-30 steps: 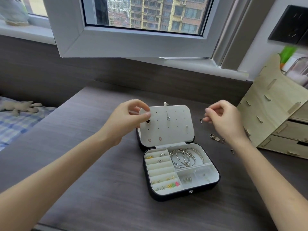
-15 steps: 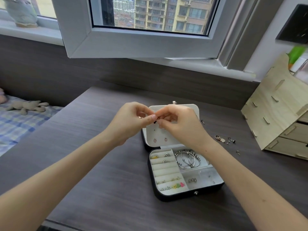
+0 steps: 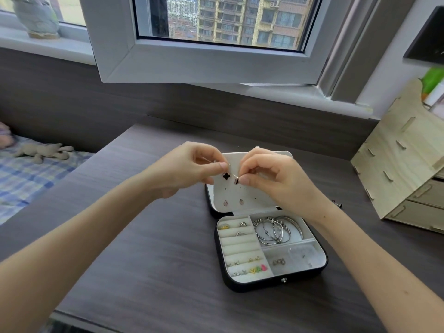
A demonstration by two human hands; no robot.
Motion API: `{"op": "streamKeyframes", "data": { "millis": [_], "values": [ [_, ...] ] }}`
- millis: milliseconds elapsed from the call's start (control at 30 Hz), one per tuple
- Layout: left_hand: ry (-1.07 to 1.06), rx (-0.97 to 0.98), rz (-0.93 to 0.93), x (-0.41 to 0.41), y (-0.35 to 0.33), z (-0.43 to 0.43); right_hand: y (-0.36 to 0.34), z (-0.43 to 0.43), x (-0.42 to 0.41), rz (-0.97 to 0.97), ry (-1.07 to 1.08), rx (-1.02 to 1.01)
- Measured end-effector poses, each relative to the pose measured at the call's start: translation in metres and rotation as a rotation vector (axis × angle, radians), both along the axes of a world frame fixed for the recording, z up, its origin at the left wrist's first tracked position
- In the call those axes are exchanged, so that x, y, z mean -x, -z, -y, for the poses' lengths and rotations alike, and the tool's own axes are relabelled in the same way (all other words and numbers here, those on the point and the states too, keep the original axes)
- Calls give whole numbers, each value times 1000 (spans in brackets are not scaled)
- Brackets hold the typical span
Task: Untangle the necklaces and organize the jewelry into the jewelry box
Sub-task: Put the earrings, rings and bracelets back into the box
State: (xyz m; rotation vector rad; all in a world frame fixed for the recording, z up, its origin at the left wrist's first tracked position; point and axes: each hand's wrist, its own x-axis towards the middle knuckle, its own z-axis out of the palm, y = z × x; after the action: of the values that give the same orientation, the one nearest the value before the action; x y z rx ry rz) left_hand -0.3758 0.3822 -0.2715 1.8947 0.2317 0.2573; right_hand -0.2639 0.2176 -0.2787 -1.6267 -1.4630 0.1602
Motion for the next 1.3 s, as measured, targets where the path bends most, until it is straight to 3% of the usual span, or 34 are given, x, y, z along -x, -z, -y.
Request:
{"op": "streamKeyframes", "data": {
  "millis": [67, 167, 233, 533, 800, 1000, 1133, 1300],
  "values": [
    [-12, 69, 0, 0, -1, -4, 6, 6, -5, 103, 94, -25],
    [-20, 175, -1, 0, 1, -6, 22, 7, -14, 419, 366, -88],
    [-36, 264, 16, -1, 2, -4, 28, 4, -16, 504, 440, -98],
    [-129, 363, 103, 4, 7, 1, 28, -4, -15, 568, 467, -105],
    [0, 338, 141, 10, 3, -3, 12, 2, -8, 725, 668, -85],
    [196, 319, 2, 3, 7, -10, 18, 18, -8, 768, 449, -221],
    [307, 123, -131, -7, 17, 0, 33, 28, -3, 790, 447, -323],
    [366, 95, -160, -18, 24, 12, 53, 38, 5, 900, 469, -453]
  ]
}}
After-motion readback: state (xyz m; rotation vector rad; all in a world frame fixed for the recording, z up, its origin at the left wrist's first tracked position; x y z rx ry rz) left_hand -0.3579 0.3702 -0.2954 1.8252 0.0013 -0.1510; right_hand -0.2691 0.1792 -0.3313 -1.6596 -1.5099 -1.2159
